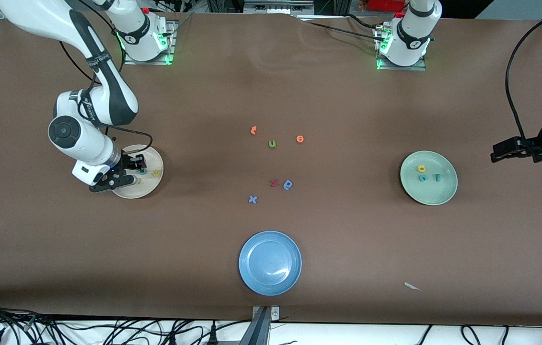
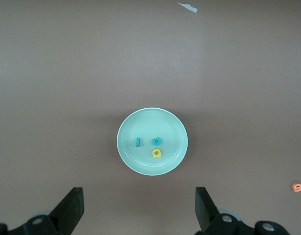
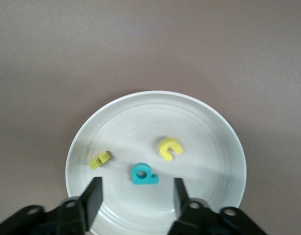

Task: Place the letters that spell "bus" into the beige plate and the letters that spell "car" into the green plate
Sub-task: 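Lower the yellow u into the beige plate and open the right gripper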

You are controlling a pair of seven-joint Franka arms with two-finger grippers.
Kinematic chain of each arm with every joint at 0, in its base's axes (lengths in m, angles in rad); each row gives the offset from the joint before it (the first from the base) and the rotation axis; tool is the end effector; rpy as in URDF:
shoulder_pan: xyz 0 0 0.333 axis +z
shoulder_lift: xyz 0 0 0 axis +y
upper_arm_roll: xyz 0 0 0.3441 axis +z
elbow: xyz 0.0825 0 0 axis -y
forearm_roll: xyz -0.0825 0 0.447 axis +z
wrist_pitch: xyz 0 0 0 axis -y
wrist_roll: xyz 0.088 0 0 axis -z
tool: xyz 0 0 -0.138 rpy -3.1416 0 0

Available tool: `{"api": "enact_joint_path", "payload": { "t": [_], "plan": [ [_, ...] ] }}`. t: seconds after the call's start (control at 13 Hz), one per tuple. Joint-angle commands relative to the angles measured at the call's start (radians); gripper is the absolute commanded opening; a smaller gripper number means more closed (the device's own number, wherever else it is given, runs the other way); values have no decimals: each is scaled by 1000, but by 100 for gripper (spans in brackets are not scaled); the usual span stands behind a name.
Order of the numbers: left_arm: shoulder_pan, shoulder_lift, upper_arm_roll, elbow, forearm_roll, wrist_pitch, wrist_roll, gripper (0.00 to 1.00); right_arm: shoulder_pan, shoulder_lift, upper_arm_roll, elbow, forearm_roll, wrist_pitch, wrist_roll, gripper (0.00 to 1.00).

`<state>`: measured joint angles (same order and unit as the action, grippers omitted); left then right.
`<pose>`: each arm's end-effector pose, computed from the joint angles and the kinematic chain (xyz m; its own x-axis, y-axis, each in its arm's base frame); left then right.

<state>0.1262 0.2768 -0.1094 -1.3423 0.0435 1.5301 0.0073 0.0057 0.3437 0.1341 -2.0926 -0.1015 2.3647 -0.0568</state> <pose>0.6985 0.0275 0.5580 0.9961 0.0127 -0.0874 0.0116 -0.9998 -0.0130 0.6189 0.0848 0.2002 0.9629 0.2609 -0.0688 0.2626 -0.9647 0.0171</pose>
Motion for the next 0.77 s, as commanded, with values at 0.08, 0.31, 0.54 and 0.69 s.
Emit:
{"api": "enact_joint_path", "payload": {
  "t": [0.08,0.31,0.54,0.69],
  "plan": [
    [-10,-24,-3,-8,-20,1,23,100,-7,-66,10,-3,6,-82,-2,100],
    [-11,-28,-10,-8,-20,2,26,100,-7,-126,10,2,8,-120,15,100],
    [-13,-27,-61,-14,-11,1,8,100,-7,-158,9,61,9,-203,14,100],
    [-8,-19,-67,-26,-17,-2,20,100,-7,-163,9,123,11,-286,14,100]
  ]
}}
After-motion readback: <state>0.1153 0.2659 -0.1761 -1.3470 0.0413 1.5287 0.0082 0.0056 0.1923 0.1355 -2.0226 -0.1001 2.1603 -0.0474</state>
